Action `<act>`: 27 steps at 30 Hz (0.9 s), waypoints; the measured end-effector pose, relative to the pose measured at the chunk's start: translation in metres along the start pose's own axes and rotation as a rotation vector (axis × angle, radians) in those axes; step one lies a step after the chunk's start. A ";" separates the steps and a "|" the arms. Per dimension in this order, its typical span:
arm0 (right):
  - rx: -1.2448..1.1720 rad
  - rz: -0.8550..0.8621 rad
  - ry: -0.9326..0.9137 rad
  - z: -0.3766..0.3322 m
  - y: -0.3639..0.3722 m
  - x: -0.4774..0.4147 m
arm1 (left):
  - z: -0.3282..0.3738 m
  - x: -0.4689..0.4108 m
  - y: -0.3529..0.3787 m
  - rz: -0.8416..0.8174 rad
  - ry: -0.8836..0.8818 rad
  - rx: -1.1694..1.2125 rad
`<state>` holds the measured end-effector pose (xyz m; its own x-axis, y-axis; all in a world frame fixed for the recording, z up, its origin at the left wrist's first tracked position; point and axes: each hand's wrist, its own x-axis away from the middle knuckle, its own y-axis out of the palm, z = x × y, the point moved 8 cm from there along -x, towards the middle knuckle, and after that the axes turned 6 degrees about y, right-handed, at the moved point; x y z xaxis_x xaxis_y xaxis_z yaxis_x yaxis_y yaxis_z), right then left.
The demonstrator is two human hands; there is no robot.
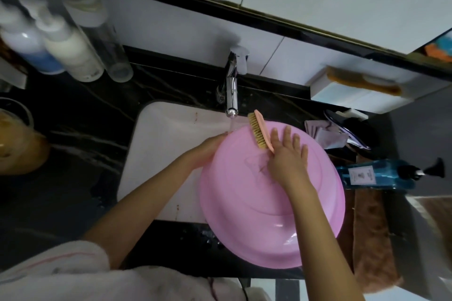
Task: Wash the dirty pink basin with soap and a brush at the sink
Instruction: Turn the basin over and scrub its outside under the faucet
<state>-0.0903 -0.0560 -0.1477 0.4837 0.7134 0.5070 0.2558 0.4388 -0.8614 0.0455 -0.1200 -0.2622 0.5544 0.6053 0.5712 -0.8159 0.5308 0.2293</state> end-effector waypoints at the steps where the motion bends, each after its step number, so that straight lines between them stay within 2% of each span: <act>1: 0.001 0.006 0.000 0.000 -0.001 0.000 | -0.009 0.007 -0.007 0.005 0.038 -0.016; 2: 0.002 0.012 -0.001 -0.001 -0.002 -0.001 | -0.016 0.013 -0.017 0.047 0.095 -0.024; 5: -0.019 0.022 -0.005 0.001 -0.002 0.002 | -0.023 0.029 -0.059 0.416 0.212 -0.135; 6: -0.029 0.028 -0.011 0.002 -0.001 0.002 | -0.025 0.028 -0.062 0.437 0.191 -0.176; 7: -0.047 0.035 -0.014 0.004 0.001 0.007 | -0.031 0.028 -0.055 0.386 0.128 -0.172; 9: -0.068 0.059 -0.028 0.008 0.001 0.011 | -0.050 0.026 -0.031 0.235 -0.082 0.010; 11: -0.097 0.049 -0.048 0.013 0.002 0.012 | -0.062 0.029 -0.020 0.218 -0.169 0.150; 16: -0.184 -0.036 -0.199 0.008 -0.002 0.010 | -0.044 0.052 -0.052 0.412 -0.077 0.131; 21: -0.285 -0.040 -0.393 -0.016 -0.015 0.013 | -0.031 0.089 -0.093 0.546 -0.022 0.202; 25: -0.358 -0.093 -0.372 -0.005 -0.012 0.005 | -0.030 0.124 -0.135 0.712 -0.053 0.183; 27: -0.290 -0.137 -0.330 0.004 -0.002 -0.003 | -0.031 0.143 -0.145 0.772 -0.063 0.219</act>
<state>-0.0955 -0.0564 -0.1478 0.1488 0.8159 0.5587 0.5451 0.4037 -0.7347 0.2479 -0.0921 -0.2387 -0.1847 0.7159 0.6733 -0.9823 -0.1562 -0.1034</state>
